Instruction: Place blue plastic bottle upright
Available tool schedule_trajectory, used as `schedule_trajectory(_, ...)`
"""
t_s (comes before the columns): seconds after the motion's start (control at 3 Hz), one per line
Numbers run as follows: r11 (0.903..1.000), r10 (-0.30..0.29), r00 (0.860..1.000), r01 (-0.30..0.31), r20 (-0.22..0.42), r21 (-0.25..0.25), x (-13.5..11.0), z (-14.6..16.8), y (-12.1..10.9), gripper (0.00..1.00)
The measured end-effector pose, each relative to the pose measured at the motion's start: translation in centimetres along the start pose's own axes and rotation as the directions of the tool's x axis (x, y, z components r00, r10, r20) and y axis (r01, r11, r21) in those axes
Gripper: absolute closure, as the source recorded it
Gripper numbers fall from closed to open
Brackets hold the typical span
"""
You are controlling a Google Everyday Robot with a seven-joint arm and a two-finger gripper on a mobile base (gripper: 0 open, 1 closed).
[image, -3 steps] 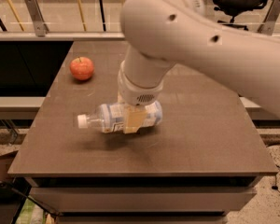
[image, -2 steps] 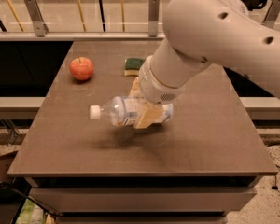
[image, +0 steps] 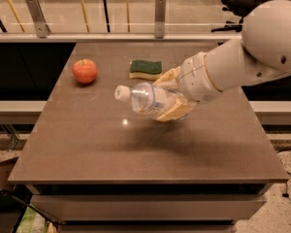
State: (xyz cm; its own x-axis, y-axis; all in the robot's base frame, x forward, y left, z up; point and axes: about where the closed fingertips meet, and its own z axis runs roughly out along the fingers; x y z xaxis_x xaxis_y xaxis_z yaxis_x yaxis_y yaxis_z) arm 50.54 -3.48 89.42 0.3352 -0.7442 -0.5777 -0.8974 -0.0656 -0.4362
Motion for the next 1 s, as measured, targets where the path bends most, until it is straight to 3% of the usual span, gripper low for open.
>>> schedule_trajectory(0.33, 0.9958, 0.053, 0.987, -0.064, 0.153, 0.067, -1.18, -1.58, -0.51, 1.00)
schedule_trajectory(0.67, 0.9959, 0.051, 0.987, -0.062, 0.152, 0.066, -1.19, -1.55, -0.51, 1.00)
schedule_trajectory(1.0, 0.9983, 0.029, 0.963, -0.041, 0.266, 0.040, -1.60, -1.79, -0.85, 1.00)
